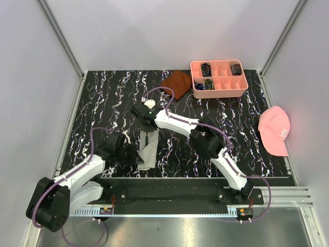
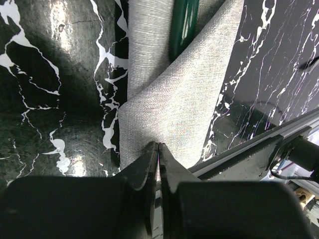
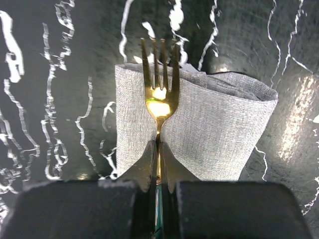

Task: Fold the napkin into a case and place the utensils inside
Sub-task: Stuff the fork into the folded napkin.

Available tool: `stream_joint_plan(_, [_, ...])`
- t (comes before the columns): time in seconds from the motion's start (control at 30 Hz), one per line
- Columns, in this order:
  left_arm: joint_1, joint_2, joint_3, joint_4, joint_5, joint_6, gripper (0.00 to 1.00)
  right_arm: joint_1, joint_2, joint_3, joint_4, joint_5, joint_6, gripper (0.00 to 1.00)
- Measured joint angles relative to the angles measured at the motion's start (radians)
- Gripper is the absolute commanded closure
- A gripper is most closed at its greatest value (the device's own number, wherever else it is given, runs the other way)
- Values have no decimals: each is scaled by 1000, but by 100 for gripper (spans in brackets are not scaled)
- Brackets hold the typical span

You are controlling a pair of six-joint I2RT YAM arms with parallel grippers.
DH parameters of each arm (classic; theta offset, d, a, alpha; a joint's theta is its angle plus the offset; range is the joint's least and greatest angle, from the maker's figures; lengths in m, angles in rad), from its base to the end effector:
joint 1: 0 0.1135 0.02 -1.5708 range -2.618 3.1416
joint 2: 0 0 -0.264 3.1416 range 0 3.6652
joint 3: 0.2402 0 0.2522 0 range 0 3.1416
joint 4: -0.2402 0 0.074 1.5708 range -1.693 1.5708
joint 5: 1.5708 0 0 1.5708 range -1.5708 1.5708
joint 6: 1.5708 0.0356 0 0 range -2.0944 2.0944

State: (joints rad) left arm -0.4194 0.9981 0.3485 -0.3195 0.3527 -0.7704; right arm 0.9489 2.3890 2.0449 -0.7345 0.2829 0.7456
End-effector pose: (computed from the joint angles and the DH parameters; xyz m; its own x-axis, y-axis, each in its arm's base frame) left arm 0.1494 -0.0801 0.1464 -0.9308 -0.3005 -0.2079 -0.1219 0.7917 -0.5986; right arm 0.3079 0.4125 0.1725 -0.8545 -0.0740 -0.5141 -0.1686 0.9757 0.1399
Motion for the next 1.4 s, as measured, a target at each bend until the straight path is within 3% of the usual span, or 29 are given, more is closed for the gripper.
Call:
stream_joint_plan(0.83, [1, 5, -5, 10, -1, -9, 93, 36, -142, -249, 60, -124, 170, 100])
stream_joint_plan(0.87, [1, 5, -5, 10, -1, -9, 93, 36, -147, -256, 63, -128, 175, 97])
stream_joint_plan(0.9, [1, 5, -5, 10, -1, -9, 93, 37, -151, -260, 63, -132, 177, 79])
stream_joint_plan(0.97, [1, 5, -5, 9, -1, -9, 90, 37, -161, -266, 64, -144, 185, 61])
stream_joint_plan(1.0, [1, 4, -5, 9, -1, -8, 85, 37, -166, -266, 63, -147, 178, 47])
stream_joint_plan(1.1, [1, -14, -5, 3, -3, -4, 72, 37, -190, -265, 53, -137, 149, 22])
stream_joint_plan(1.23, [1, -97, 4, -37, -5, 13, 57, 24, -296, -295, 23, -71, 90, 0])
stream_joint_plan(1.4, [1, -159, 68, -86, 5, 35, 49, -137, -633, -577, 39, -35, 75, 0])
